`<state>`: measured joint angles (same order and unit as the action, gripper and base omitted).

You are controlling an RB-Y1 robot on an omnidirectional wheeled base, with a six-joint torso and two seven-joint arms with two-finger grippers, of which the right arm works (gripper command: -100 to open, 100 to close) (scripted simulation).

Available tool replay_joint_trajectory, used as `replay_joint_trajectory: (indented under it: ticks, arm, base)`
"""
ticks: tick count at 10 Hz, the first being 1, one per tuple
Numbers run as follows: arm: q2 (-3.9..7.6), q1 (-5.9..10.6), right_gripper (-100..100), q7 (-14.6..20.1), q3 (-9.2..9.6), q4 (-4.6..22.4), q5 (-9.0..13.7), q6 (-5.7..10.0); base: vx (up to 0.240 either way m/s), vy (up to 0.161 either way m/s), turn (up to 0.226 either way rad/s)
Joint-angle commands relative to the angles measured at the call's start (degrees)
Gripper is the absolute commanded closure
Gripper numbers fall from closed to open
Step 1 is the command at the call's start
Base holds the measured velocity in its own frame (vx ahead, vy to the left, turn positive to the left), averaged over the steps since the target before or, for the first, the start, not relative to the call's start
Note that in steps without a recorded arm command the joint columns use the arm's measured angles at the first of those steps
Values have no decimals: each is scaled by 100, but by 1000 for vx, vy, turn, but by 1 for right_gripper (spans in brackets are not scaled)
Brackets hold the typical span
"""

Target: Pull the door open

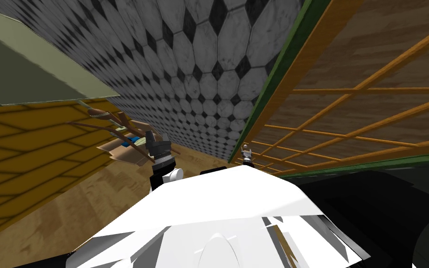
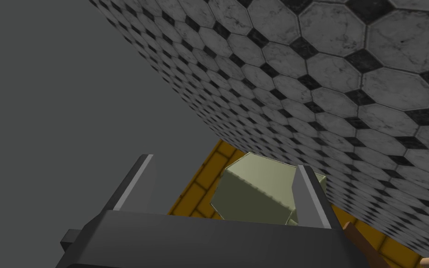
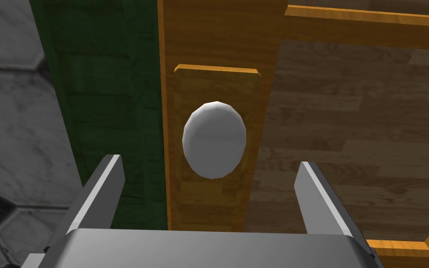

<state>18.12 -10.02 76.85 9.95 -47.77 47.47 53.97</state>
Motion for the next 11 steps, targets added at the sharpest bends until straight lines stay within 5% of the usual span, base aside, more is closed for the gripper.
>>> replay_joint_trajectory:
  ticks: [1, 3, 4, 5, 10, 11]
  arm:
    - [160, -96, -100, 198, -1, 28, 34, 45]
    - [314, -142, -100, 388, 0, 113, 65, 93]
    - [251, -174, -100, 316, 25, 62, 51, 55]
    - [251, -174, 100, 316, 25, 62, 51, 55]
    - [251, -174, 100, 316, 25, 62, 51, 55]
    - [301, -217, 100, 383, 140, -1, -12, 83]
  base:
    - [135, -12, 60]
    - [169, -2, 25]
    - [32, 17, -29]
    - [-21, 14, 23]
    - [-5, -4, -1]
    - [-132, -19, 57]
